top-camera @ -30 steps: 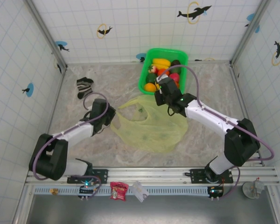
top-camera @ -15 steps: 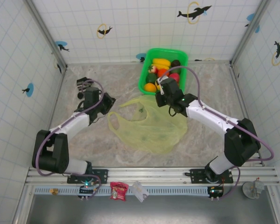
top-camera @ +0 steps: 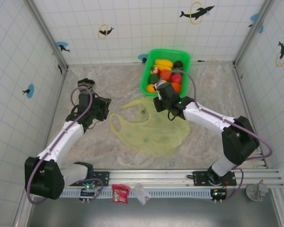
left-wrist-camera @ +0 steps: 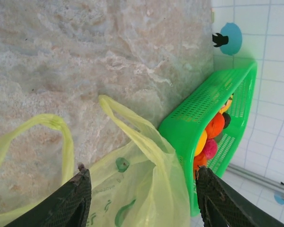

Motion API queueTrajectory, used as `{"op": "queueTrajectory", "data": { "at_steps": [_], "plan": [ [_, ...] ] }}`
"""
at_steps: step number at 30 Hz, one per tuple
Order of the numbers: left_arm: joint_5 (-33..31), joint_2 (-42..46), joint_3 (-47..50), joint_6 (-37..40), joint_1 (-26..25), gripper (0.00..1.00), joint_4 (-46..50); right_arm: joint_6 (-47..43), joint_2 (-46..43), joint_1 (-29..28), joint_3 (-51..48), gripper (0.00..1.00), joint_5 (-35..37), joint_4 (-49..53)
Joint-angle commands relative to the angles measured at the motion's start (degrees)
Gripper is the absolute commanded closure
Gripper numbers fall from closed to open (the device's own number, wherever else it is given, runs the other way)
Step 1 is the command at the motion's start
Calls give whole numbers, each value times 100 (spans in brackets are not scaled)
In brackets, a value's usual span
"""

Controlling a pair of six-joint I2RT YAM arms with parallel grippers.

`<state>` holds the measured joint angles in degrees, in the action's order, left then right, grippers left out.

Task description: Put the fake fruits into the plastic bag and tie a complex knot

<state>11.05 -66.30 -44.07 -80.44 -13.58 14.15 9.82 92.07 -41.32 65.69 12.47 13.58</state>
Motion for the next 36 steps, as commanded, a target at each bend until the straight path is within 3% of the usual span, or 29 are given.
{"op": "queueTrajectory", "data": {
  "at_steps": [1, 12, 25, 36],
  "plan": [
    [24, -66, 110, -527, -94, 41, 506, -33, 116, -48, 56, 54, 226, 78],
    [-6, -803, 279, -797, -469, 42, 308, -16, 83, -38, 14, 52, 318, 80],
    [-171, -1662, 485, -1140, -474, 43, -989, 11, 213, -11, -74, 48, 168, -48],
    [-674, -2496, 243, -1219, -472, 44, -829, 55, 337, -56, -48, 48, 63, -98]
  ]
}}
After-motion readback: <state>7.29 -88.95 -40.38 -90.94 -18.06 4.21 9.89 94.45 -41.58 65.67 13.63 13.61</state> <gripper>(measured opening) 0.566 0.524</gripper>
